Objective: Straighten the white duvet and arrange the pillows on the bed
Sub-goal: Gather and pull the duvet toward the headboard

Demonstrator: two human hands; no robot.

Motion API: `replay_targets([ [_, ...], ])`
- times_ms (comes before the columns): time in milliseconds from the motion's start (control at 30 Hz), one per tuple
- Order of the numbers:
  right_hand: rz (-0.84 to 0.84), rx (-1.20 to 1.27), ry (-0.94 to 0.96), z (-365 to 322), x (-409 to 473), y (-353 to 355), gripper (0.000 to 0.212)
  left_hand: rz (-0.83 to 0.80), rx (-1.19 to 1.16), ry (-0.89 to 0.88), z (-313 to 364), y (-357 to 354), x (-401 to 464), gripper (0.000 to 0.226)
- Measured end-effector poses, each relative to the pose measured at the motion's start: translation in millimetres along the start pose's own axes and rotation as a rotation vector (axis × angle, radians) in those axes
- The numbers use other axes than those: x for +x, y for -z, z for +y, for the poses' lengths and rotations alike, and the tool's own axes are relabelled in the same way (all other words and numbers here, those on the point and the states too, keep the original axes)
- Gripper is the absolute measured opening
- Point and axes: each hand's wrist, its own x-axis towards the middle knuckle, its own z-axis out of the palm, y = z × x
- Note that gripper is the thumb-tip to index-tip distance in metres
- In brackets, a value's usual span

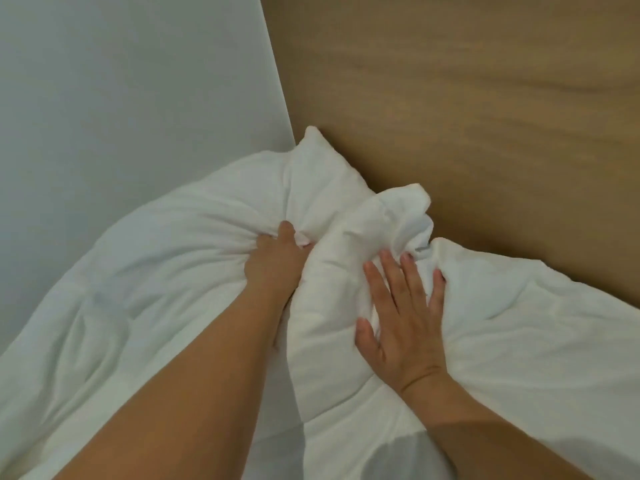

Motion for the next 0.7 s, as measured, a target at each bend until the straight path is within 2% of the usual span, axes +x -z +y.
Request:
replay_targets([
  [100,-0.01,0.034,-0.052,7.8,7.2,-19.6,0.067,0.144,0.055,-0.085,14.1,-15.8,14.8,0.04],
  [167,-0.015,0.051,-0.07,9.8,7.4,-21.6,0.067,0.23,-0.044,-0.096,23.2,-12.8,16.0,0.037],
  [300,-0.059,0.066,-0.049,9.9,7.3,-13.7,0.065,0.626,-0.447,0.082,15.8,81.0,50.9,0.032],
  [333,-0.069,0.064,-0.048,10.2,8.8,-12.9,0.065,0.714,-0.518,0.085,10.8,109.9,66.0,0.034],
  [367,-0.073,0.066,-0.049,10.6,8.7,-13.3,0.065,0.722,-0.512,0.049,6.8,129.4,77.8,0.036],
  [400,-0.073,0.073,-0.051,10.6,8.3,-13.9,0.065,0.672,-0.478,-0.003,3.3,133.8,85.1,0.037],
  [433,-0.067,0.084,-0.058,10.4,8.1,-14.6,0.065,0.552,-0.41,-0.047,-0.2,121.2,87.1,0.039],
  [500,-0.044,0.098,-0.068,12.3,7.4,-19.0,0.065,0.169,-0.16,-0.023,-6.1,55.9,73.6,0.056],
  [533,-0.036,0.105,-0.071,14.2,7.7,-21.9,0.065,0.043,-0.014,-0.009,-9.8,21.4,62.6,0.064],
  [600,-0.037,0.111,-0.058,18.0,7.3,-26.2,0.064,0.035,0.112,-0.041,-8.9,-16.9,50.2,0.067],
  [700,-0.082,0.142,-0.047,21.6,11.7,-28.8,0.064,0.077,-0.093,-0.071,6.0,14.2,31.8,0.062],
])
